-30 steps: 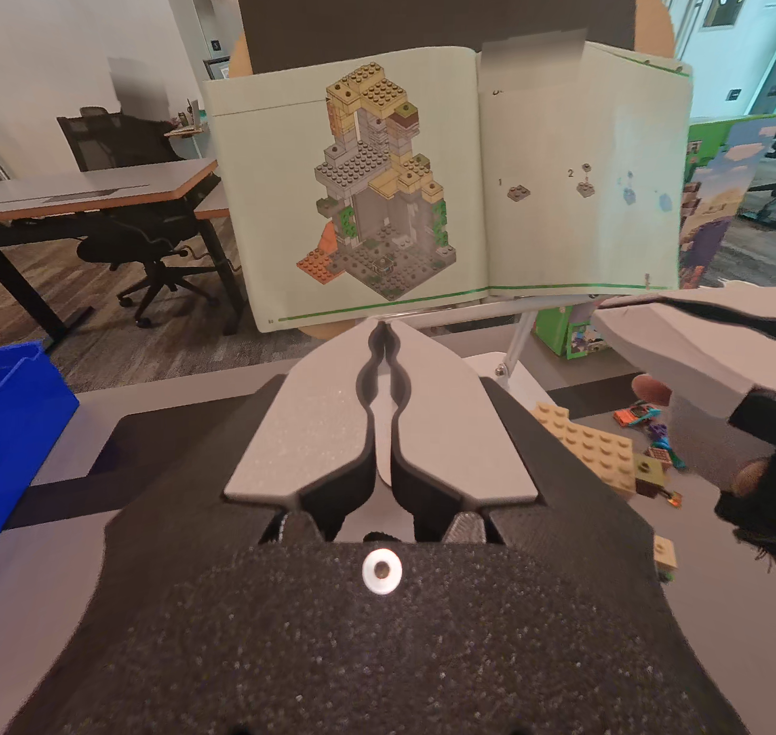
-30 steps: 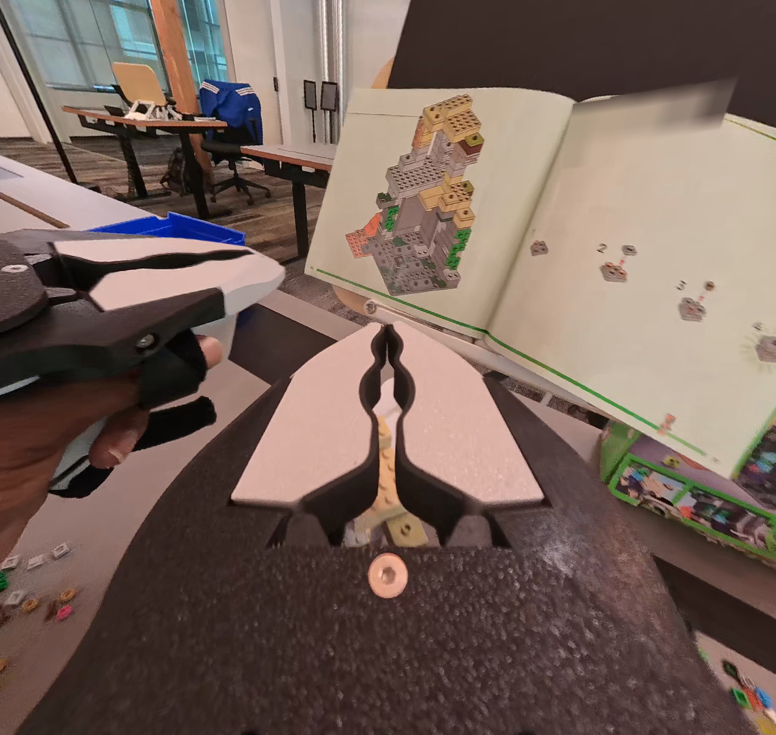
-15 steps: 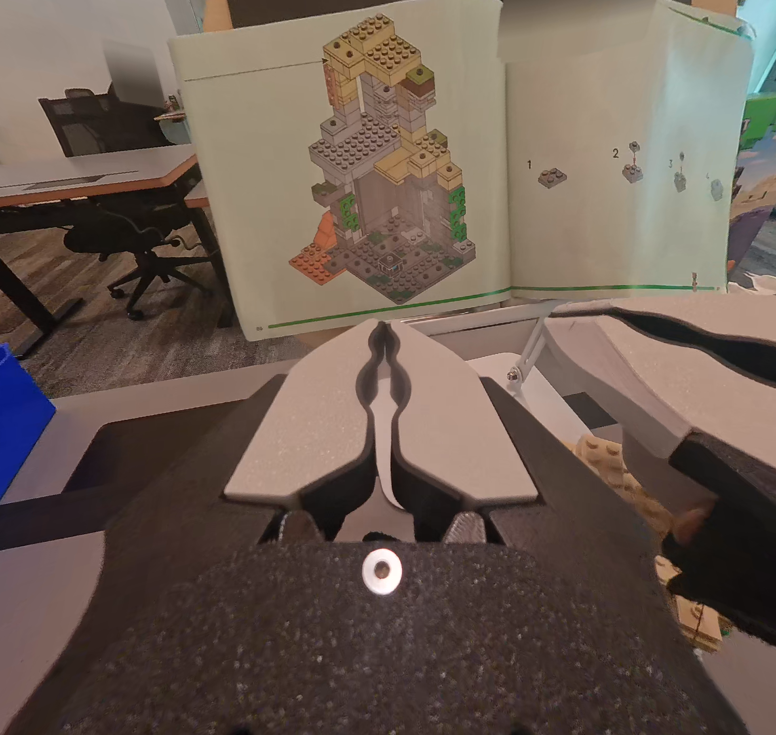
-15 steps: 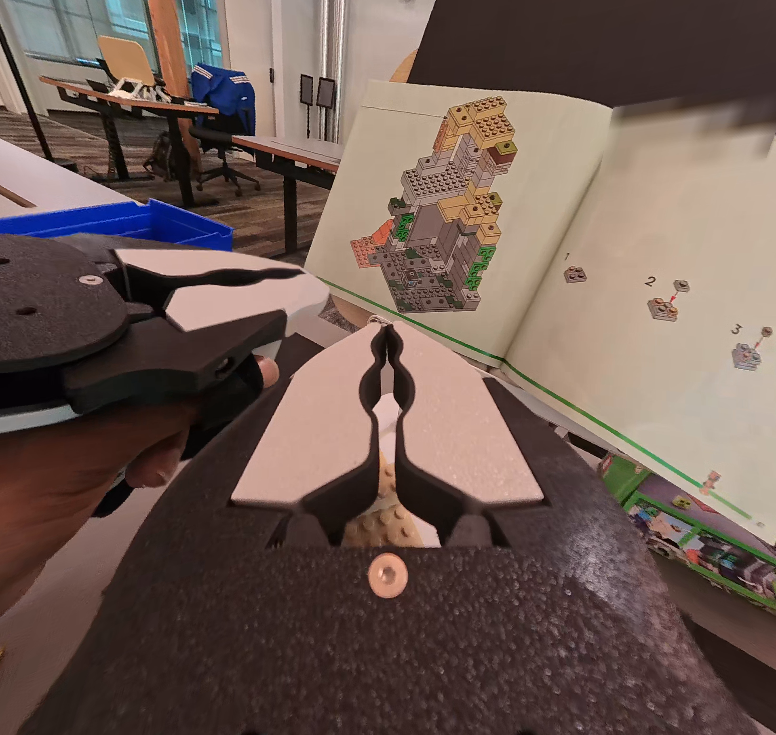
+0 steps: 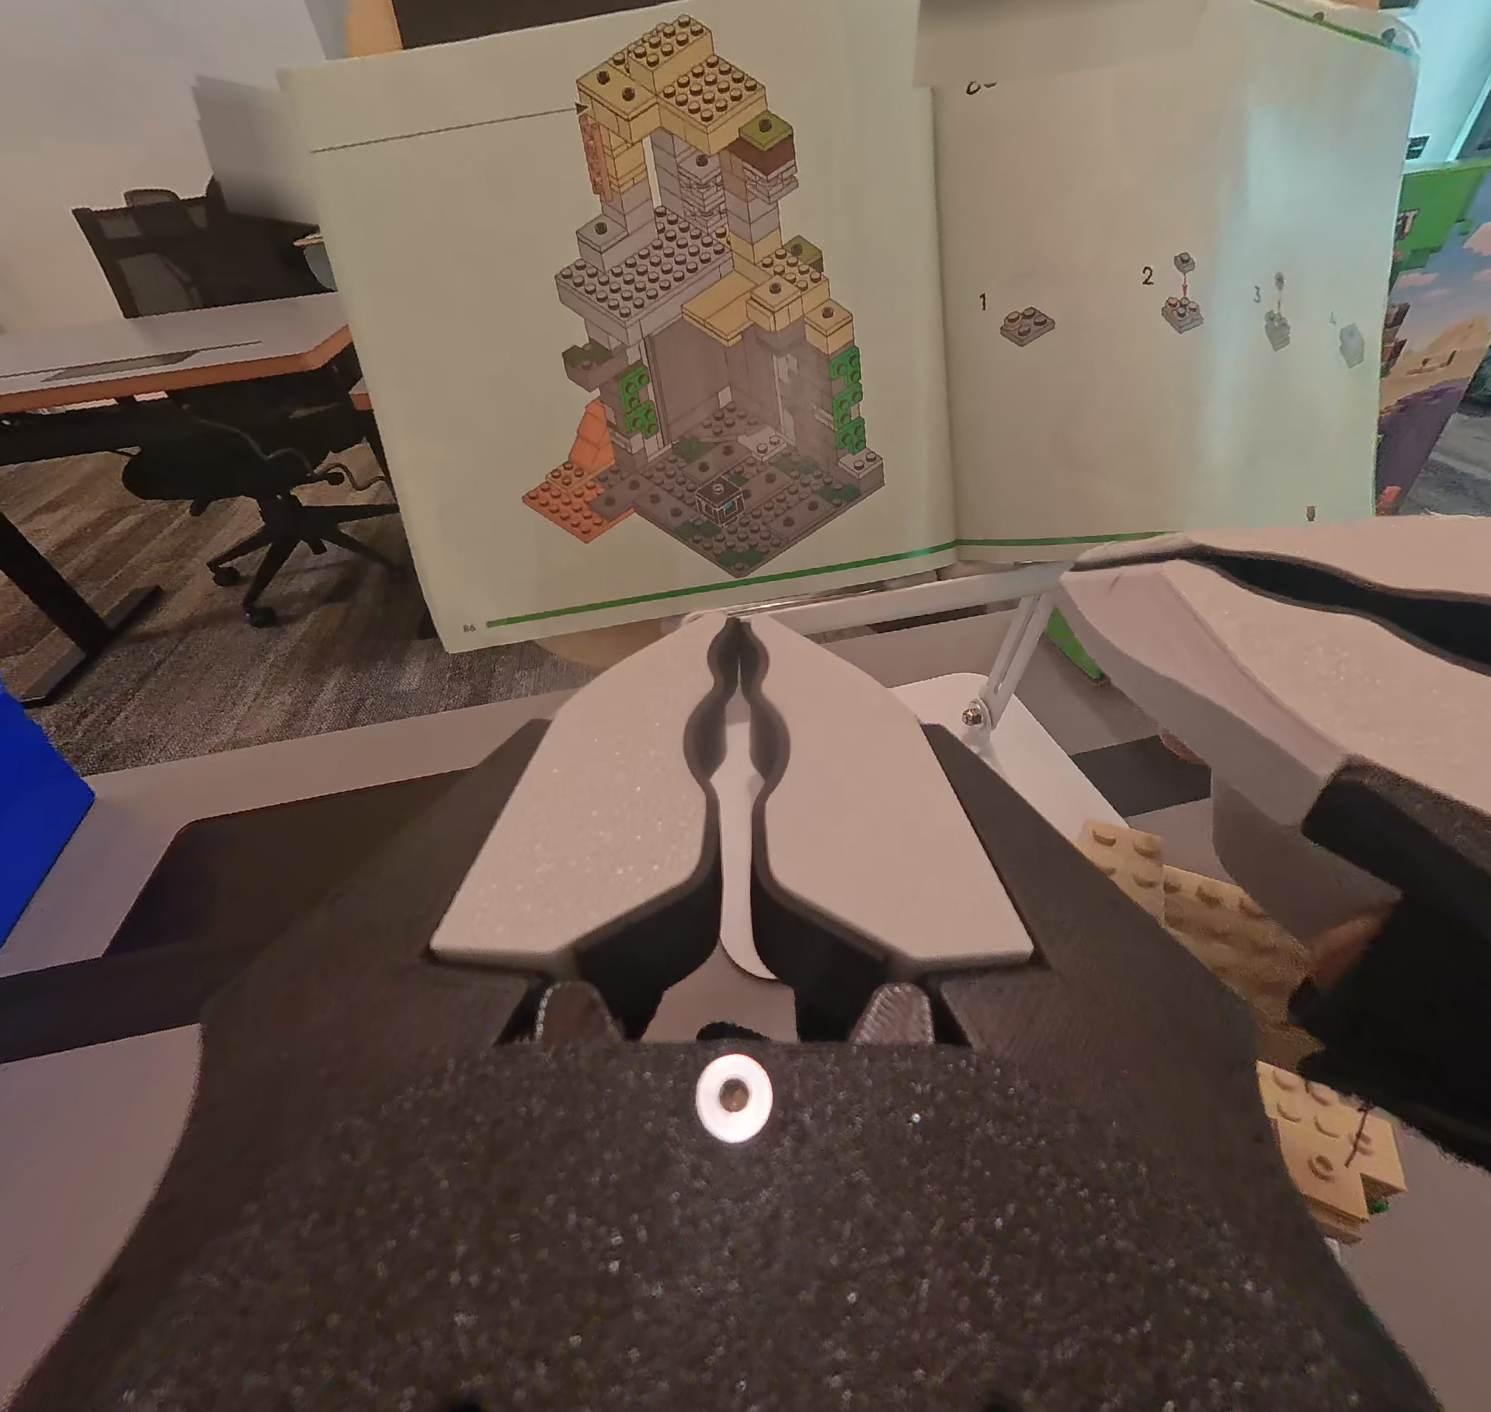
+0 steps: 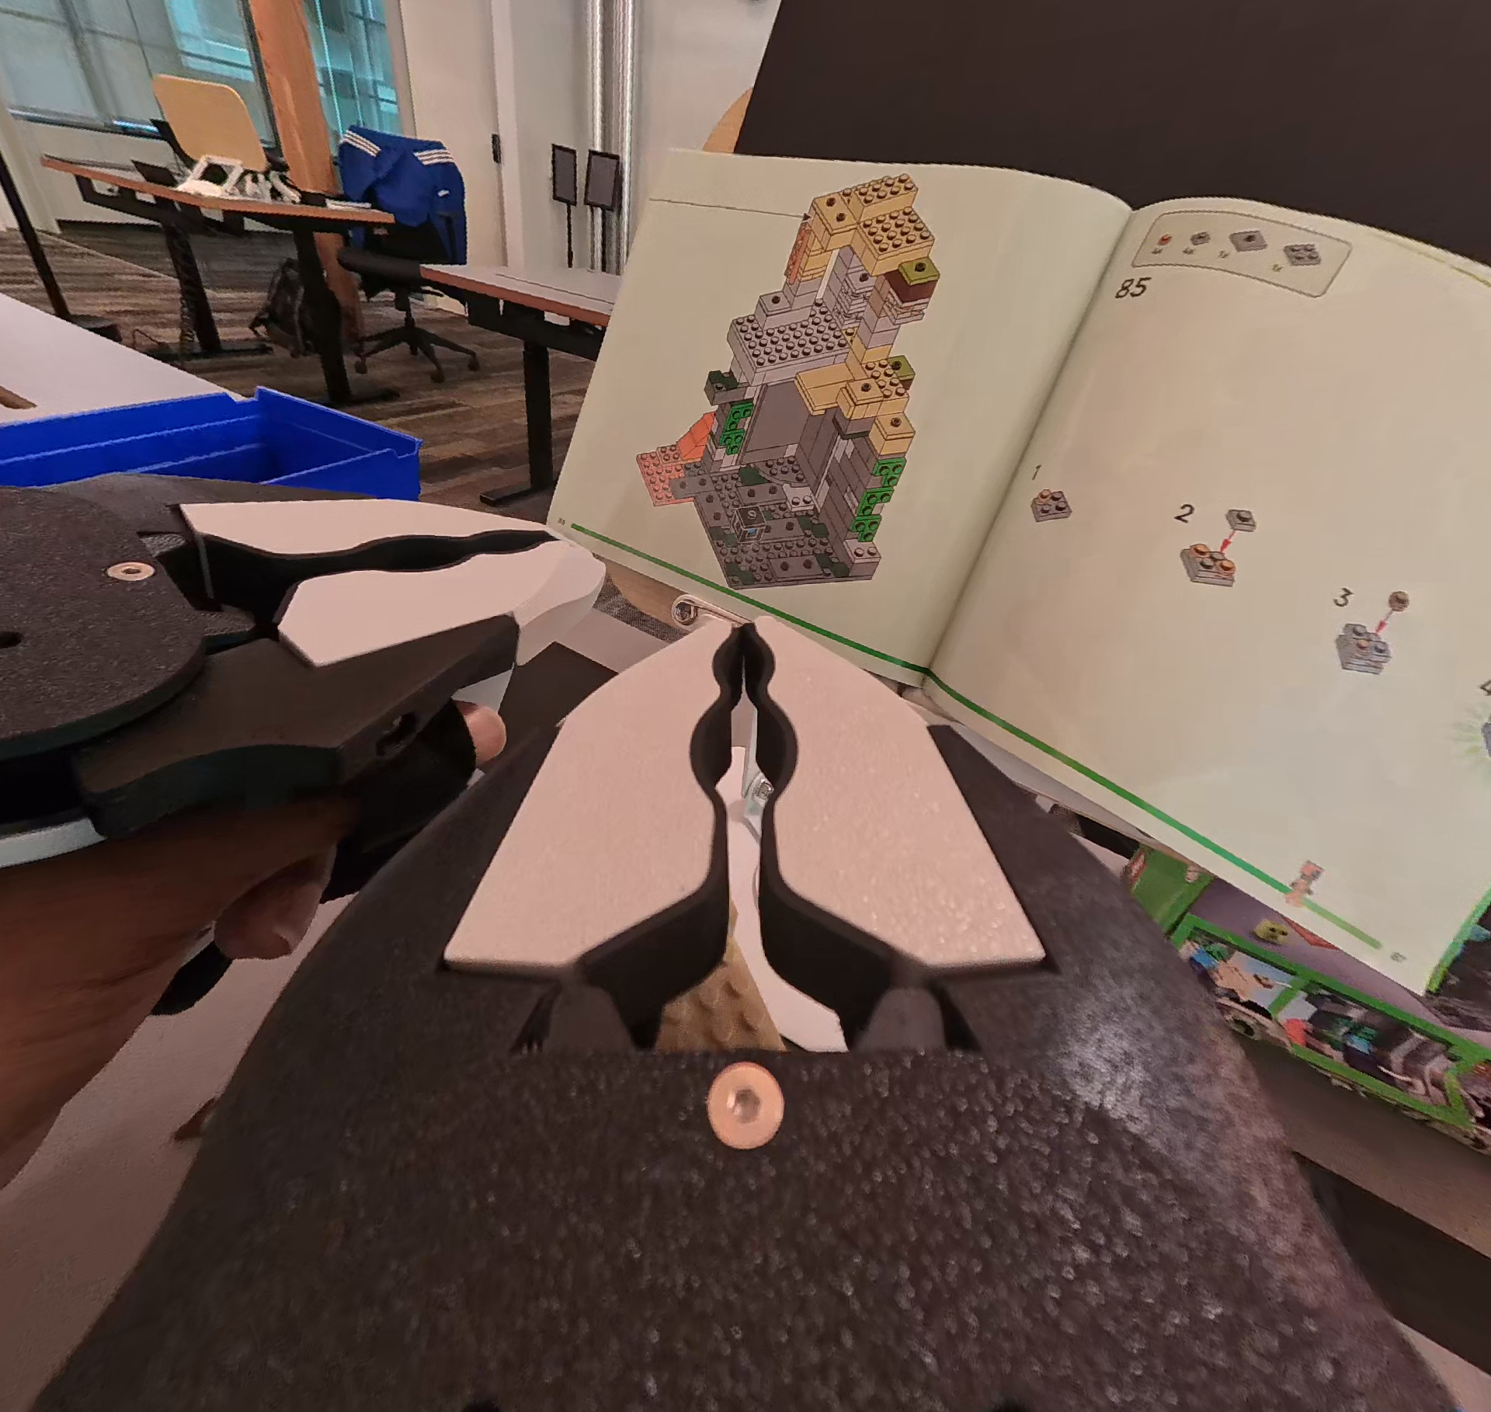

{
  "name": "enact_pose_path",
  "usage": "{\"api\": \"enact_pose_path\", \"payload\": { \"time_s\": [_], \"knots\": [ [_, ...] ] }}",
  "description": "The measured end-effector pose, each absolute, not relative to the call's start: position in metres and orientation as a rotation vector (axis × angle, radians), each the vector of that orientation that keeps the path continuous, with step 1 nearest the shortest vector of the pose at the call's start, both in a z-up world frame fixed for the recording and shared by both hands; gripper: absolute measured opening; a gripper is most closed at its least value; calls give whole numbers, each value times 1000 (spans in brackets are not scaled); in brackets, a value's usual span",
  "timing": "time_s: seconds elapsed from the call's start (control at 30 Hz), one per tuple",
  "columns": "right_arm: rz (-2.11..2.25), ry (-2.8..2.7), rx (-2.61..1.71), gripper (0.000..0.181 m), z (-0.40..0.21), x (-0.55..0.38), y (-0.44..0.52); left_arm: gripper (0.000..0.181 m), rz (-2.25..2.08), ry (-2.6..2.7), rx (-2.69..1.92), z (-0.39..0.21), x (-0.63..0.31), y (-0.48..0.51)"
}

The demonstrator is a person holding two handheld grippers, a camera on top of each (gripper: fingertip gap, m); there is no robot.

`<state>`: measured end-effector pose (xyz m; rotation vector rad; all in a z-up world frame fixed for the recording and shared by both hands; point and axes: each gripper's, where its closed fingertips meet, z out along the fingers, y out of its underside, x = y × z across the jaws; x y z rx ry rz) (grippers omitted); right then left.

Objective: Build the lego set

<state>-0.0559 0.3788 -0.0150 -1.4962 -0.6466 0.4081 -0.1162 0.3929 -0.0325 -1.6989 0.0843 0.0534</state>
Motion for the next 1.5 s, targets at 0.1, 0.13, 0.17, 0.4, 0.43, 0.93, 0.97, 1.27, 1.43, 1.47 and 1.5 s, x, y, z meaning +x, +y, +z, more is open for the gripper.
{"api": "enact_pose_path", "payload": {
  "time_s": [0.1,0.13,0.17,0.4,0.43,0.93,0.97,1.27,1.43,1.47,1.5],
  "knots": [
    [411,-641,-1496,0,-14,-52,379,0,46,87,-1691,-31,-114,391],
    [410,-638,-1494,0,-14,-51,379,0,45,89,-1689,-30,-113,390],
    [406,-632,-1490,0,-12,-48,380,0,42,92,-1686,-29,-111,389],
    [397,-597,-1429,0,5,-16,375,0,-34,204,-1610,-10,-82,372],
    [384,-582,-1426,0,7,-8,376,0,-33,210,-1603,-8,-80,370],
    [289,-417,-1507,2,-14,99,403,0,-52,291,-1604,-19,-40,362],
    [294,-413,-1510,2,-14,101,404,0,-53,300,-1612,-22,-37,362],
    [311,-426,-1488,4,-14,101,410,0,-45,338,-1632,-35,-29,365],
    [326,-461,-1495,7,-23,92,411,0,-55,350,-1632,-38,-31,366],
    [326,-470,-1498,7,-25,90,411,0,-58,352,-1632,-39,-32,367],
    [325,-481,-1500,8,-27,88,412,2,-63,352,-1633,-39,-33,367]
  ]
}}
